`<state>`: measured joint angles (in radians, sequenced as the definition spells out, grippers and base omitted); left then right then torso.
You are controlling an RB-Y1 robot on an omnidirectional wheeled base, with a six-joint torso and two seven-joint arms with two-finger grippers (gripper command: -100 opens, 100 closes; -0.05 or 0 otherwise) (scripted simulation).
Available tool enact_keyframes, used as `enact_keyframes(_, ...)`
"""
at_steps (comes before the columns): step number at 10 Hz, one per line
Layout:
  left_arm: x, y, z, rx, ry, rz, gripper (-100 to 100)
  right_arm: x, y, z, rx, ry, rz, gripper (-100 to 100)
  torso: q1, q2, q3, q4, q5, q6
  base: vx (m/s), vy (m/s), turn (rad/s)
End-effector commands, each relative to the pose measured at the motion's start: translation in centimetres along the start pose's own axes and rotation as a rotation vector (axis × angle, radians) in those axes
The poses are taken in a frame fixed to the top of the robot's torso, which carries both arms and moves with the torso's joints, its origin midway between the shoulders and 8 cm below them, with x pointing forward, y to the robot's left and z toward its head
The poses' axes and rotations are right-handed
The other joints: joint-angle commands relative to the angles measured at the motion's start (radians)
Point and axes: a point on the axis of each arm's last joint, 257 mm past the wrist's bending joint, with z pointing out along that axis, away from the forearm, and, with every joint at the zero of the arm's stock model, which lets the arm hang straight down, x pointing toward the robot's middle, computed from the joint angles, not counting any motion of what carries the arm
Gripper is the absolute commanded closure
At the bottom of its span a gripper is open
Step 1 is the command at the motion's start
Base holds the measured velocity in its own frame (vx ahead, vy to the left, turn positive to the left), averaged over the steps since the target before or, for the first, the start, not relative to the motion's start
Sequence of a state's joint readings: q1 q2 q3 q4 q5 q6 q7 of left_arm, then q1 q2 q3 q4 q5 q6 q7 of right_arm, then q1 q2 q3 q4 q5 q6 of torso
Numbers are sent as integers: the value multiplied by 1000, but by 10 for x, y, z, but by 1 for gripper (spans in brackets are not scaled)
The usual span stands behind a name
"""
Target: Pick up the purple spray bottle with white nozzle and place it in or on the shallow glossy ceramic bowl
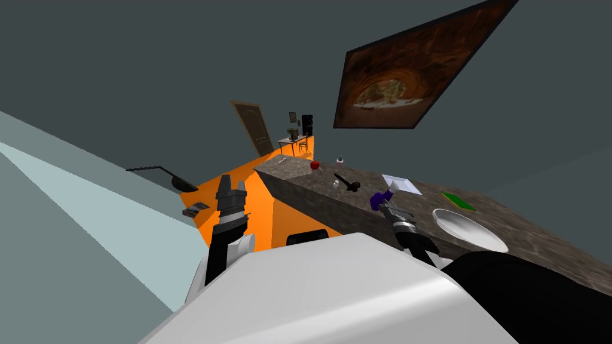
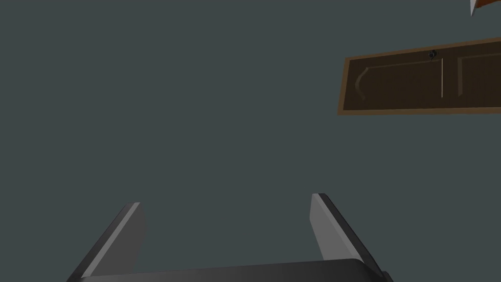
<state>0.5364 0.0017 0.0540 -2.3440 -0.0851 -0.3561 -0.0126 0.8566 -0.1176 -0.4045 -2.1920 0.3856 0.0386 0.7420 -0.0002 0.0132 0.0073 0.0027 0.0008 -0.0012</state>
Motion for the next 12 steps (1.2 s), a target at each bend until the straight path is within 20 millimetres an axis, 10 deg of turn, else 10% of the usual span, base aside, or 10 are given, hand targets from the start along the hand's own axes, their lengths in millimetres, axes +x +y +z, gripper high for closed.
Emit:
enact_keyframes(1,0,0,0,0,0,0,0,-19,-9,-1,11,-30,-9,100,0,0,0,0,0,0,-246,-46,124)
enact_keyframes(12,0,0,0,0,0,1,0,-76,-44,-19,89,-46,-16,100,-24,-8,-4,-2,-6,1,-141,-159,70)
